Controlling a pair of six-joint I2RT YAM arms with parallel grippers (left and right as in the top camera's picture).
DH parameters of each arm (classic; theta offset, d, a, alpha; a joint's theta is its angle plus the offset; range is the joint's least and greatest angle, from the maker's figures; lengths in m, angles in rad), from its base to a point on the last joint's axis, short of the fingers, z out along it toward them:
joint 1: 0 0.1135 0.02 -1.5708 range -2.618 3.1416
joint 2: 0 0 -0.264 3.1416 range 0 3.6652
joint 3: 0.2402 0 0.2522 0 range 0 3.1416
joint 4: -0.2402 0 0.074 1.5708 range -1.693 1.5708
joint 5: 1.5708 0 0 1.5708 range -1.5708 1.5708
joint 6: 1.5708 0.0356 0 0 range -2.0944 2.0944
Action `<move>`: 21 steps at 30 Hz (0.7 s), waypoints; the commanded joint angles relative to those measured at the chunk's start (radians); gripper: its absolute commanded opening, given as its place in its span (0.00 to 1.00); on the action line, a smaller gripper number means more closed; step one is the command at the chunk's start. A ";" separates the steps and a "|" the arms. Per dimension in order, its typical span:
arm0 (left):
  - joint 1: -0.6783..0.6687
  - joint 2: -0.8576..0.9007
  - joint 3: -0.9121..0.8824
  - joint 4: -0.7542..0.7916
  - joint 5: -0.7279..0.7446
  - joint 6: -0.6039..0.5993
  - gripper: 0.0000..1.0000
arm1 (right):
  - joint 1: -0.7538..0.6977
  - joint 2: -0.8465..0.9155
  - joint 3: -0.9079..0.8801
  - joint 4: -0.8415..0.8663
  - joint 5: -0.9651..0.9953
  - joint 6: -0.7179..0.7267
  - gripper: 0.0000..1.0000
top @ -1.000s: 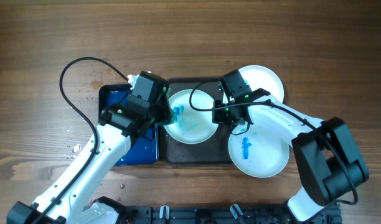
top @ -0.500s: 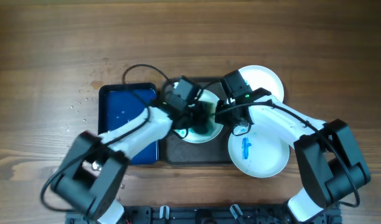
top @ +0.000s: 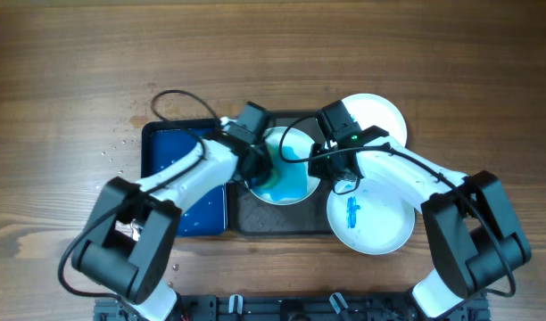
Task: Clean dirty plates on tray and stack at the side
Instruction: 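Scrub the plate surface with the sponge in the left gripper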
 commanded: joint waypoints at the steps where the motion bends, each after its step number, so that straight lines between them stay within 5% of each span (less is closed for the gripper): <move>1: 0.061 0.048 -0.046 -0.047 -0.233 -0.007 0.04 | -0.006 0.054 -0.047 -0.031 0.094 -0.003 0.04; 11: -0.181 0.048 -0.046 0.187 0.182 0.042 0.04 | -0.006 0.054 -0.047 -0.032 0.090 -0.003 0.04; 21: -0.193 0.048 -0.046 0.314 0.101 -0.092 0.04 | -0.006 0.054 -0.047 -0.039 0.082 -0.003 0.04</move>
